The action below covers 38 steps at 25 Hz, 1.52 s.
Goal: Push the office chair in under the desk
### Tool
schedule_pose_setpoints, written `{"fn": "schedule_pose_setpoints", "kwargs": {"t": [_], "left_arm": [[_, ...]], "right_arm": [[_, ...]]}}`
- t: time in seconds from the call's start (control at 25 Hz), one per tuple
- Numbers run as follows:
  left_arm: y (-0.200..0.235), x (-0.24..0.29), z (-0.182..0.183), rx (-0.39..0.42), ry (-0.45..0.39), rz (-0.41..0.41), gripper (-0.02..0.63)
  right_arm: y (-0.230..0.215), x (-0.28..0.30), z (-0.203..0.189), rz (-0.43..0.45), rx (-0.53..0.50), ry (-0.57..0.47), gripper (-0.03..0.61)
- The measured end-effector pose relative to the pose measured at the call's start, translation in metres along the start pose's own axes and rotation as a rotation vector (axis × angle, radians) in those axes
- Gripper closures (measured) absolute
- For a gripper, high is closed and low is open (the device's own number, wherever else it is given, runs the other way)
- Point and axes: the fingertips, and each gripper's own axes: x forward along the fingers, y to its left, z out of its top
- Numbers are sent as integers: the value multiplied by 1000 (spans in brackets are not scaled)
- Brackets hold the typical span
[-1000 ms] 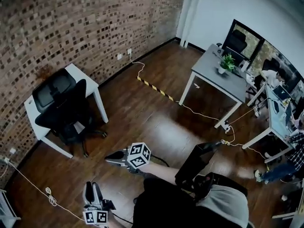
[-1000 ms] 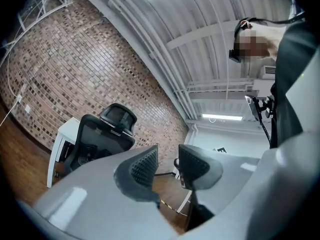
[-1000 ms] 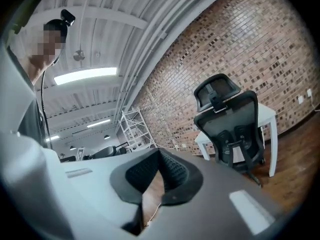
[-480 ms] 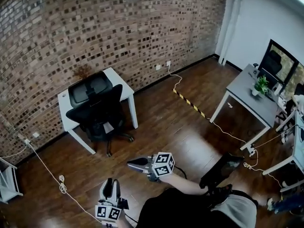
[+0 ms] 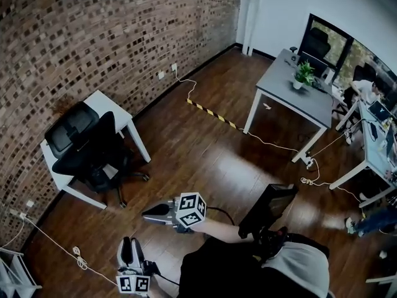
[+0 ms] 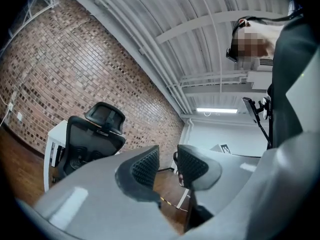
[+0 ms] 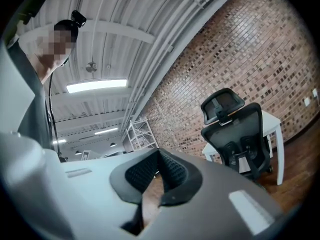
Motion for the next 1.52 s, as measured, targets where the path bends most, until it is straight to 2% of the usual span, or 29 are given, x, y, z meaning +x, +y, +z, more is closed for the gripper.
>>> {"fn": "schedule_pose_setpoints", "kwargs": {"t": [0.08,0.24,0.44,0.64,0.76,1.0,1.52], "left_arm": [[-4,10,3,30,11,-21,419],[-1,18,-1,15,15,-65,420],[-25,21,15,126,51,-24,420],[-40,26,51,144,114,-54,420],[-42,26,75,161,131,-32,420],[-37,25,95,182,142,-7,420],[-47,31,97,183,142,-7,422]], "right_arm": [[-3,-4,3,-10,-9,-10,578],[-7,0,5,-22,-27,-13,578],[11,-10,13,6,-47,-13,578],[44,-8,61,2,-55,-79,578],[60,5,88,19,-70,-89,578],[70,21,119,40,-105,-116,578],[83,11,133,35,-164,-121,578]]}}
